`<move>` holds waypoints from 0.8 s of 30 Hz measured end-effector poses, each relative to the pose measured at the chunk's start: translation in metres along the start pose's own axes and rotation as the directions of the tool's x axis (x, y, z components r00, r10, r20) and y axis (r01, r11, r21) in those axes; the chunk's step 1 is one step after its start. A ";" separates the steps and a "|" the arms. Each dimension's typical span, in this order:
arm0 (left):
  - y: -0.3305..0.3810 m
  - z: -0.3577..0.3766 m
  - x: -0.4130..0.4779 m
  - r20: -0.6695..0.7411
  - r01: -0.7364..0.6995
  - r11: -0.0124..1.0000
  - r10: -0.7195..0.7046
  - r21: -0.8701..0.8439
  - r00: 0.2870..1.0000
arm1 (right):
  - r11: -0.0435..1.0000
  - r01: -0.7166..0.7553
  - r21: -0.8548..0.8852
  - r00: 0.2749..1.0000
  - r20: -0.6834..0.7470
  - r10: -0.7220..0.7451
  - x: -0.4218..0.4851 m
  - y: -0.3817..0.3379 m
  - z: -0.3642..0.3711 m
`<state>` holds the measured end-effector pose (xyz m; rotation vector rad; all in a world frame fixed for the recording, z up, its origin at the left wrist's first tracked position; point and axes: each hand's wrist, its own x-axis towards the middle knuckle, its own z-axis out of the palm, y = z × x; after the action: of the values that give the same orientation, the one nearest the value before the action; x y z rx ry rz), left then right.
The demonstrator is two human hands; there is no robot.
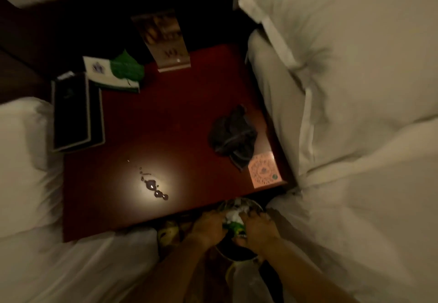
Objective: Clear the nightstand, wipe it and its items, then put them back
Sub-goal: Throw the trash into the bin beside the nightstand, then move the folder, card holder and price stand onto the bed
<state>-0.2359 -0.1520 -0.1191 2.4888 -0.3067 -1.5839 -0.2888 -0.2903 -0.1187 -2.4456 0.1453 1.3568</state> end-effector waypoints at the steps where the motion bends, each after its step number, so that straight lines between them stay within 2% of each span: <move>1: 0.004 -0.012 -0.011 0.022 -0.001 1.000 0.001 -0.022 1.000 | 1.000 0.029 0.003 1.000 0.007 -0.029 -0.010 -0.006 -0.015; 4: 0.013 -0.049 -0.041 0.048 -0.020 0.998 0.022 -0.052 0.999 | 0.994 0.101 0.050 0.995 -0.010 -0.101 -0.039 -0.024 -0.065; 7: 0.015 -0.089 -0.065 0.073 0.003 0.988 0.008 -0.154 0.997 | 0.982 0.185 0.039 0.977 -0.114 -0.179 -0.059 -0.038 -0.117; 9: 0.015 -0.116 -0.079 0.001 -0.010 0.985 0.011 -0.172 1.000 | 0.978 0.203 0.042 0.961 -0.201 -0.191 -0.066 -0.048 -0.150; 11: 0.013 -0.143 -0.089 -0.168 -0.048 0.995 0.032 -0.088 0.985 | 0.974 0.227 0.023 0.936 -0.280 -0.211 -0.067 -0.058 -0.178; 14: 0.005 -0.179 -0.100 -0.416 -0.048 0.998 0.028 -0.036 0.909 | 0.974 0.225 -0.025 0.894 -0.393 -0.216 -0.065 -0.076 -0.211; 18: -0.011 -0.213 -0.104 -0.668 -0.050 0.996 -0.012 -0.074 0.744 | 0.979 0.185 -0.085 0.827 -0.525 -0.202 -0.053 -0.105 -0.237; 21: -0.023 -0.231 -0.101 -0.768 -0.066 0.995 -0.015 -0.074 0.640 | 0.984 0.153 -0.092 0.776 -0.605 -0.177 -0.041 -0.128 -0.250; 24: -0.038 -0.245 -0.092 -0.821 -0.064 0.996 -0.012 -0.059 0.571 | 0.988 0.120 -0.094 0.721 -0.676 -0.152 -0.025 -0.148 -0.256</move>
<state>-0.0480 -0.0815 0.0538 2.7922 -0.1172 -0.2478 -0.0593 -0.2405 0.0624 -2.8085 0.1039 0.3325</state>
